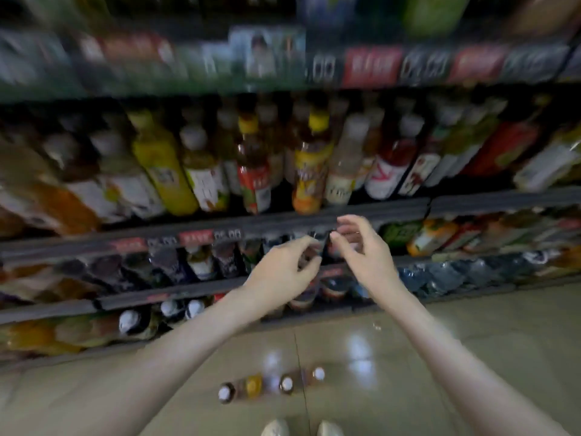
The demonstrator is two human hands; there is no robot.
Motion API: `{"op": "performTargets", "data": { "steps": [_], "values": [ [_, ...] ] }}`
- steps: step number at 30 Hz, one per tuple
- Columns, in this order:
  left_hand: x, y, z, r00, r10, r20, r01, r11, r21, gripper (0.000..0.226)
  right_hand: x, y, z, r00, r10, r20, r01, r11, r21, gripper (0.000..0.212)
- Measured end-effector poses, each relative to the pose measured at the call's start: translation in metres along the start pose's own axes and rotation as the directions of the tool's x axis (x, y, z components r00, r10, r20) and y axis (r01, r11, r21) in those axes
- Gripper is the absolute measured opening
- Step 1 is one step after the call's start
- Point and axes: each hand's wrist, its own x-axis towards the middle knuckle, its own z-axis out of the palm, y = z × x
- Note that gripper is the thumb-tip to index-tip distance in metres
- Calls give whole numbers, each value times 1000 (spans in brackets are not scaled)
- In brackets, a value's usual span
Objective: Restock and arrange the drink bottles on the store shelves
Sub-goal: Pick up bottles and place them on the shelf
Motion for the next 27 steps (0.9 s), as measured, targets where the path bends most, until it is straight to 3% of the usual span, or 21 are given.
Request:
{"op": "performTargets", "data": {
  "steps": [4, 9, 12, 17, 23, 25, 27],
  "values": [
    [8, 73, -92, 951, 214, -223, -221, 975, -8, 22, 22, -96, -48, 990, -110, -84, 127, 963, 236, 19],
    [26, 128, -158, 791, 329, -515, -355, 934, 50, 23, 52, -176, -94, 940, -275, -201, 329, 887, 323, 24],
    [50, 153, -180, 691, 338, -639, -346, 931, 118, 37, 78, -205, -115, 886, -362, -291, 425, 884, 195, 30],
    [95, 189, -202, 670, 282, -687, -242, 957, 157, 71, 116, -227, -146, 711, -569, -414, 541, 818, -194, 55],
    [135, 214, -210, 636, 290, -715, -174, 957, 234, 89, 159, -237, -157, 482, -779, -401, 439, 610, -659, 80],
    [142, 215, -211, 631, 300, -716, -159, 953, 259, 92, 169, -243, -156, 475, -825, -306, 379, 505, -775, 90],
    [145, 214, -213, 622, 307, -720, -163, 950, 265, 93, 176, -252, -156, 525, -826, -205, 352, 430, -831, 99]
  ]
}}
